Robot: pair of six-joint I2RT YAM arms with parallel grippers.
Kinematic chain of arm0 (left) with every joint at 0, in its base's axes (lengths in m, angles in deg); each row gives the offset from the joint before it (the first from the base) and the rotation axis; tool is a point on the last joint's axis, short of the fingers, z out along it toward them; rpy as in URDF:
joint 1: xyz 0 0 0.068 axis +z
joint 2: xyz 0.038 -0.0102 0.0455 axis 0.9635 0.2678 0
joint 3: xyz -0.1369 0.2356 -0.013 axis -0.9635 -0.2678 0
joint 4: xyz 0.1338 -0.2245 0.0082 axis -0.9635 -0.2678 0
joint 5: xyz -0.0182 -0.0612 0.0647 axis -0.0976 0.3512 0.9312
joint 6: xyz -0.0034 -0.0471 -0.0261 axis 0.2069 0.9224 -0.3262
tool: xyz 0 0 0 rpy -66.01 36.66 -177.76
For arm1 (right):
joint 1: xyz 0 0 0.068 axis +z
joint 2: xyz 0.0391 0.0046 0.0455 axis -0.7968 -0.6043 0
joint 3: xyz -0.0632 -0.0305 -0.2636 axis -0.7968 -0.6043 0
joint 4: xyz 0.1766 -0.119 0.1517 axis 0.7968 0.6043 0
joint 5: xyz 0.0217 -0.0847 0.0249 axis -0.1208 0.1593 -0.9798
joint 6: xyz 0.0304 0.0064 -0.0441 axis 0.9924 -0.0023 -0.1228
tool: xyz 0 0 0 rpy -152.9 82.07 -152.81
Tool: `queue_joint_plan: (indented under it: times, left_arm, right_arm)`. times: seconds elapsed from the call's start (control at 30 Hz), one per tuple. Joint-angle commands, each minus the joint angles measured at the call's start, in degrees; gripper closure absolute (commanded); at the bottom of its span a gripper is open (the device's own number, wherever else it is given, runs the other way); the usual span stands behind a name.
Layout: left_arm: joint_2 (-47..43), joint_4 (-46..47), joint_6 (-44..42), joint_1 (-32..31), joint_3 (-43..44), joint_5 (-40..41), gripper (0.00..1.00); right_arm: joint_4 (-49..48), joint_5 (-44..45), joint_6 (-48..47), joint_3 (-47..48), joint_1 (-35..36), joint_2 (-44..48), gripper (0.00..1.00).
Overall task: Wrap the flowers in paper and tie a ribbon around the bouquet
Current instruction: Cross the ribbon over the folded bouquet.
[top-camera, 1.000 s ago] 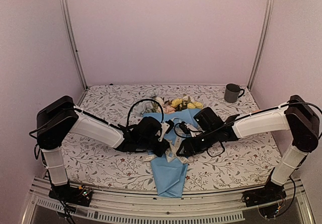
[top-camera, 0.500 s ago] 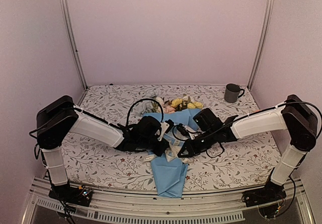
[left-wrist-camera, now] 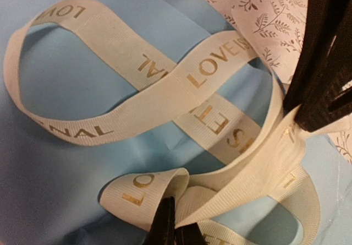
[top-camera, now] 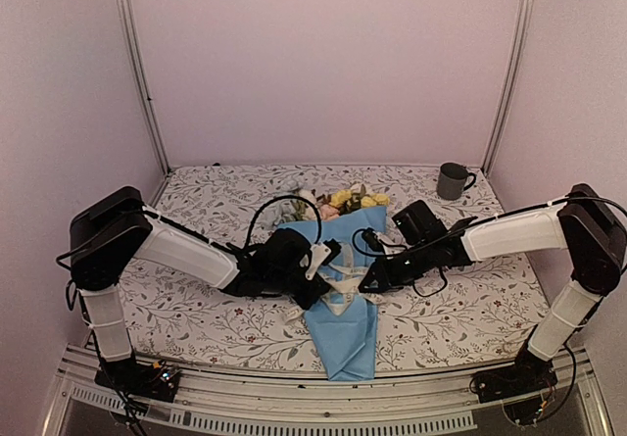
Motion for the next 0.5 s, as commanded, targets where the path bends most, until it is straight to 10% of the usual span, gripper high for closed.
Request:
queue_joint_plan:
  times: [0.0, 0.47]
  left_arm:
    - [-0.16, -2.22, -1.62, 0.34, -0.76, -3.48, 1.00]
    - [-1.65, -3.39, -7.98, -0.24, -0.69, -14.06, 1.00]
  right_arm:
    - [1.42, 1.83, 0.25, 0.83, -0.33, -0.36, 0.88]
    - [2.48, 3.30, 1.88, 3.43, -2.58, 0.73, 1.00]
